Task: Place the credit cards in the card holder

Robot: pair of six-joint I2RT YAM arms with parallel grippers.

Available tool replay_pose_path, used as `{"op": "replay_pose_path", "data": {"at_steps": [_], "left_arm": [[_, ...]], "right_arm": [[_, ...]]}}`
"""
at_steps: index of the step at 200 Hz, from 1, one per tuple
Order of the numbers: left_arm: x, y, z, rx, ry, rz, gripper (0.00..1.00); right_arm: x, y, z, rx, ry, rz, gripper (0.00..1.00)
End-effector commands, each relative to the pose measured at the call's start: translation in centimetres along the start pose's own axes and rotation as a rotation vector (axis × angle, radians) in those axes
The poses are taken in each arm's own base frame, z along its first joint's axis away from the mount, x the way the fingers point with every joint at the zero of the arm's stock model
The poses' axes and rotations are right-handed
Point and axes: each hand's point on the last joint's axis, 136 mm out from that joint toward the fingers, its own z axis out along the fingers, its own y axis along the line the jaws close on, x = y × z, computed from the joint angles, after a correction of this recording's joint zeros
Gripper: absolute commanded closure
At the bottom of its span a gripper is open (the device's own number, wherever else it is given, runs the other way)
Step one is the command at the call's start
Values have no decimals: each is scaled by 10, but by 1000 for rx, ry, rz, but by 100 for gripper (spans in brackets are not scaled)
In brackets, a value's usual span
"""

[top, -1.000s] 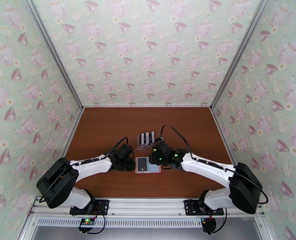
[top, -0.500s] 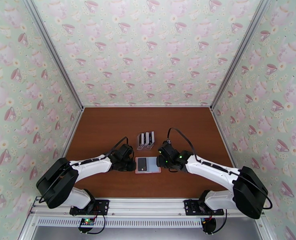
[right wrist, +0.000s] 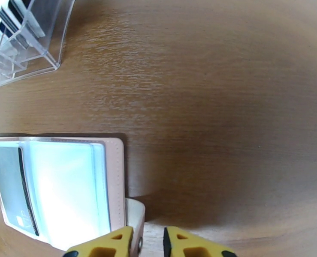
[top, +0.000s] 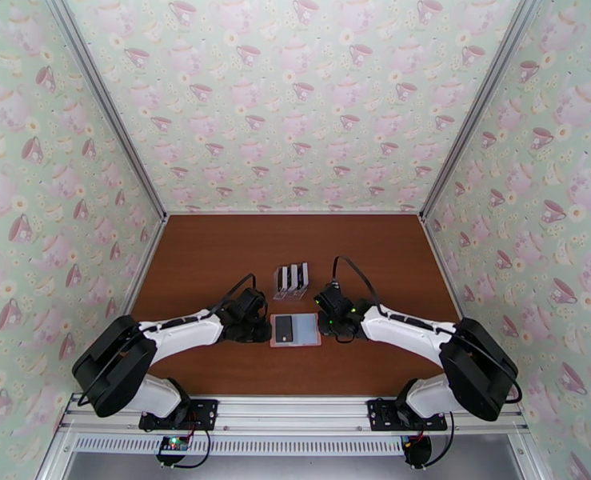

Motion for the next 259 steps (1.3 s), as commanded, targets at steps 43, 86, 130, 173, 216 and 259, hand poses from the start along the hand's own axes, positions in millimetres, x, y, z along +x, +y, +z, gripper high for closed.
{"op": "replay_pose_path", "data": {"at_steps": [43,86,130,173,216,259], "left_arm": [[14,9,3,-17,50,-16,73],[14,10,3,-16,49,-18,73],[15,10,4,-17,51,-17,73],[15,9,4,-13,51,-17,73],[14,7,7,-6,56,-16,78],[12,5,8,-6,58,-14,82]], "right_arm": [[1,5,12,-36,18,-10,85],[6,6,19,-53,37,-4,80],[6,6,17,-61,35,4,90],[-5,14,-4,-104,-2,8,98],[-18,32,-30,-206,-34,26,99],[-27,59,-48,-337,-40,49,97]]}}
